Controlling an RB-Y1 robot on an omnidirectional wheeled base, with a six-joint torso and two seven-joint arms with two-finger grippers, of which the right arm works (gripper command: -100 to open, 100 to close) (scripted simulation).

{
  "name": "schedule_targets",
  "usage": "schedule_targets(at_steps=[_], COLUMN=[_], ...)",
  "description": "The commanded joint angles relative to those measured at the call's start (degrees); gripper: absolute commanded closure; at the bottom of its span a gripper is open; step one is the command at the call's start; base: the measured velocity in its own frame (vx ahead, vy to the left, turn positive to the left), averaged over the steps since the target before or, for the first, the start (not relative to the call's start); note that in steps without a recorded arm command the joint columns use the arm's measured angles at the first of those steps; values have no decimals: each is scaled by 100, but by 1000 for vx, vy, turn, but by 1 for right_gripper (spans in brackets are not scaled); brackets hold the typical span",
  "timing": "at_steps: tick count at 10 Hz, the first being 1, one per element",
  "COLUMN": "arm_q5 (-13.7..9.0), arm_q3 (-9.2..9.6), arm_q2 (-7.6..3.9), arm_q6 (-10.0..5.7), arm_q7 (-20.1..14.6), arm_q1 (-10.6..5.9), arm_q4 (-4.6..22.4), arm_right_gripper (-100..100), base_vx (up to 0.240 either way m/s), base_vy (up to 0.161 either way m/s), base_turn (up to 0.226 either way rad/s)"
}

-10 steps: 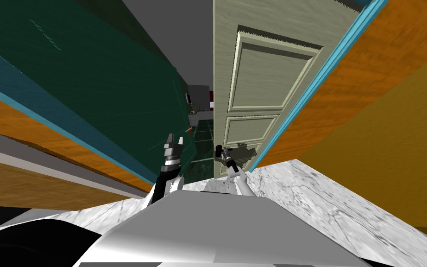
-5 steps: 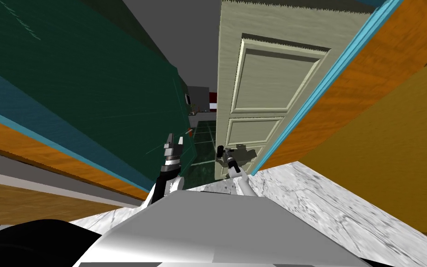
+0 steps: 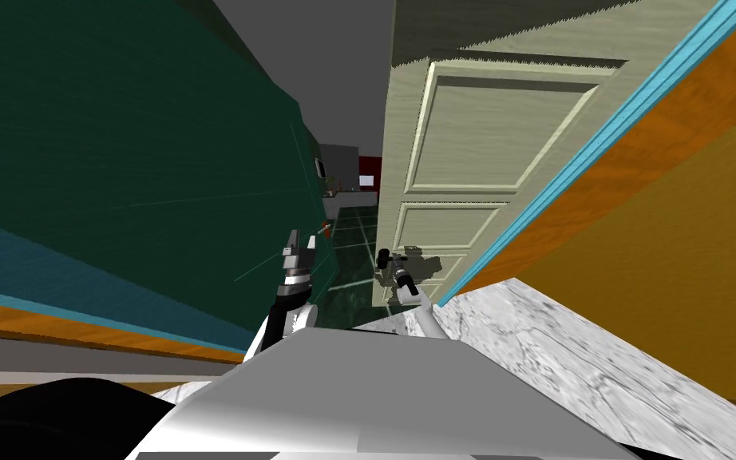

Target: Push the door open

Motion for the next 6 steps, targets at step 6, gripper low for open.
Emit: schedule_targets(at_steps=[6], arm_q5=[-70], arm_q3=[-461], arm_q2=[-135], arm_q6=[-96], arm_q7=[95], arm_q1=[-27], arm_q4=[83], arm_right_gripper=[100], base_vx=[114], base_vy=[99], base_turn=[-62])
